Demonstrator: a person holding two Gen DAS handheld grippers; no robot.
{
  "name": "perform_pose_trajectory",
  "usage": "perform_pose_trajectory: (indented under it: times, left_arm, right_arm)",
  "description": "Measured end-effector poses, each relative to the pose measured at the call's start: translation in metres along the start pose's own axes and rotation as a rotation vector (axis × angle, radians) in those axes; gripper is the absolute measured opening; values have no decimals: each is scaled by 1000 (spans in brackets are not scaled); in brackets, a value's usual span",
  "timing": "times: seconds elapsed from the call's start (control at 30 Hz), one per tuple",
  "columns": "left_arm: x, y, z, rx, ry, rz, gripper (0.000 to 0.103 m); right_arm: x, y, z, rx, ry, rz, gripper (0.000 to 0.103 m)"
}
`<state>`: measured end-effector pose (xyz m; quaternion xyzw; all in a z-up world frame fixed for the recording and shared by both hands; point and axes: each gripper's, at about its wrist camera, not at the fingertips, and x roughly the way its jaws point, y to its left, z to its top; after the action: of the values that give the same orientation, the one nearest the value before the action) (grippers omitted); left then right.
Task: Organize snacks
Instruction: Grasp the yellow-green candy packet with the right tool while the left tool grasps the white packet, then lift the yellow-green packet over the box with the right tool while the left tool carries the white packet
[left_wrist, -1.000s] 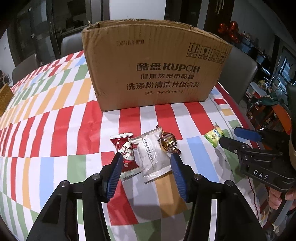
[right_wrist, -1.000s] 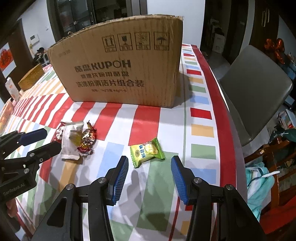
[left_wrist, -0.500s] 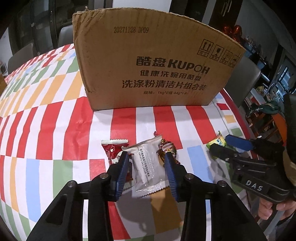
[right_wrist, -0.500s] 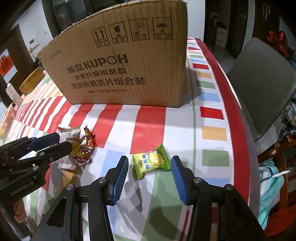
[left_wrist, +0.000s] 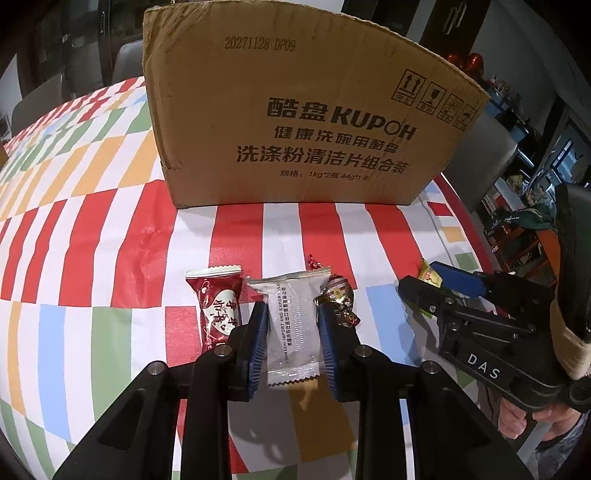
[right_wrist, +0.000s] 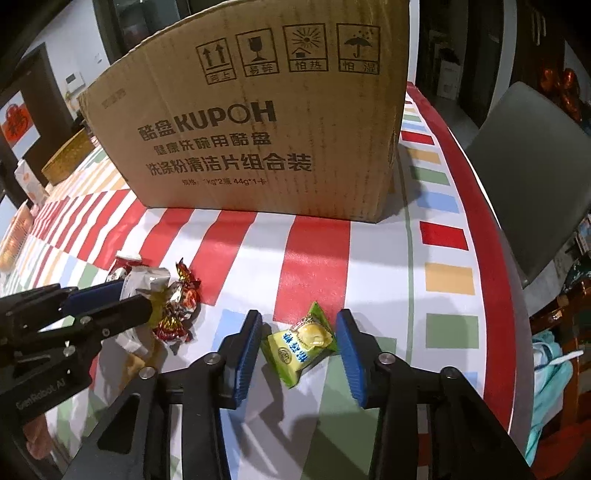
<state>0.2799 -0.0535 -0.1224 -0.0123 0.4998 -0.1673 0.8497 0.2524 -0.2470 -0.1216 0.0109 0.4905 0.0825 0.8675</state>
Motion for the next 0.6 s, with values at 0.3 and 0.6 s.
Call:
perform_pose_trajectory:
  times: [0.3, 0.6]
  left_arm:
    - [-15, -3, -4, 2, -41, 15, 27]
    - [-45, -9, -3, 6, -102, 7, 27]
  right_arm:
    - [-4, 7, -7, 0, -10, 27, 21]
    - [-35, 8, -2, -9, -79, 46, 21]
